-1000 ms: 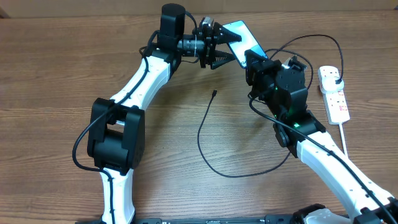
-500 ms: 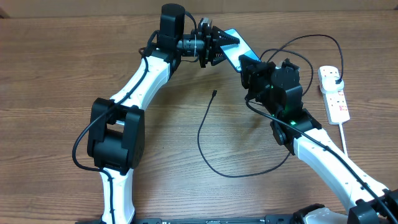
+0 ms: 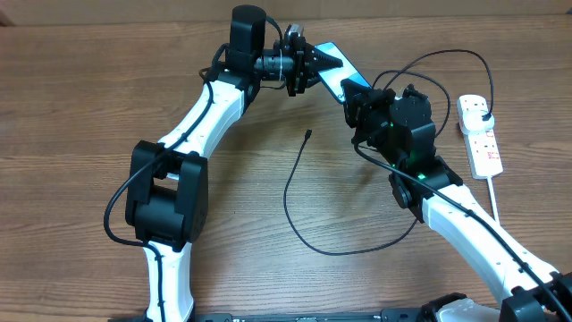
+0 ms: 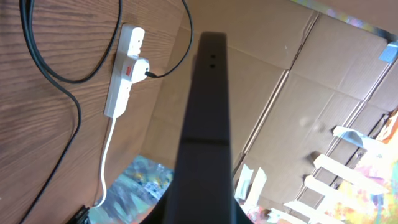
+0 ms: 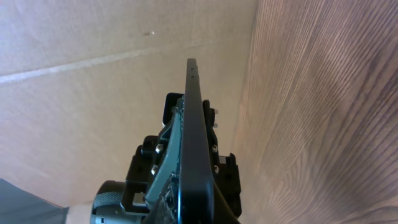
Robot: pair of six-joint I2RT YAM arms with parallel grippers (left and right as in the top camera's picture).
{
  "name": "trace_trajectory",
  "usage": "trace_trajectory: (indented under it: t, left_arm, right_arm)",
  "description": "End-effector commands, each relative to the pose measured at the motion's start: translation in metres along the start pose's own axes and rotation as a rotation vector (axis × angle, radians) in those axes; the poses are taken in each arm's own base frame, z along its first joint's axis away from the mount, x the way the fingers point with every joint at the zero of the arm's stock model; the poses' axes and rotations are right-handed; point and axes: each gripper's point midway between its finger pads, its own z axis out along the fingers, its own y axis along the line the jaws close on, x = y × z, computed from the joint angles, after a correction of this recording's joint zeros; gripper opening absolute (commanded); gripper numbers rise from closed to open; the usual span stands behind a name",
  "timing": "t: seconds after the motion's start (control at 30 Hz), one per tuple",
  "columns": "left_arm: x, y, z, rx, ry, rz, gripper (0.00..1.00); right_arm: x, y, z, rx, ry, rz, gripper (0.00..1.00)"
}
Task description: Plug charger to phone and switch on socket
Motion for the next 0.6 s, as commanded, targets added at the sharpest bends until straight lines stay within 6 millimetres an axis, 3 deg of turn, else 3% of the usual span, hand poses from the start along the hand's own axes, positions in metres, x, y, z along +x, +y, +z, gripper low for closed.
trace_trajectory:
  t: [0.0, 0.27, 0.33, 0.57]
  left_arm:
    - [0.0007, -0.0046, 0.0027, 0.002, -0.004, 0.005, 0.07]
    - [0.0006, -0.0046, 0.0027, 0.002, -0.005, 0.005, 0.04]
    - [0.0006, -0.0045, 0.0027, 0.002, -0.005, 0.006, 0.04]
    - [-0.0001, -0.0047, 0.0006, 0.003, -0.003, 0.179, 0.04]
  right_arm:
    - [0.0124, 0.0237, -0.0008, -0.053, 0.048, -0.053, 0.04]
    - [0.014, 0.0269, -0.0011, -0.066, 0.056, -0.055, 0.06]
    - [0.014, 0.0269, -0.0011, -0.066, 0.056, -0.056, 0.19]
    - [0.0134, 0.0242, -0.0009, -0.055, 0.054, -0.057, 0.45]
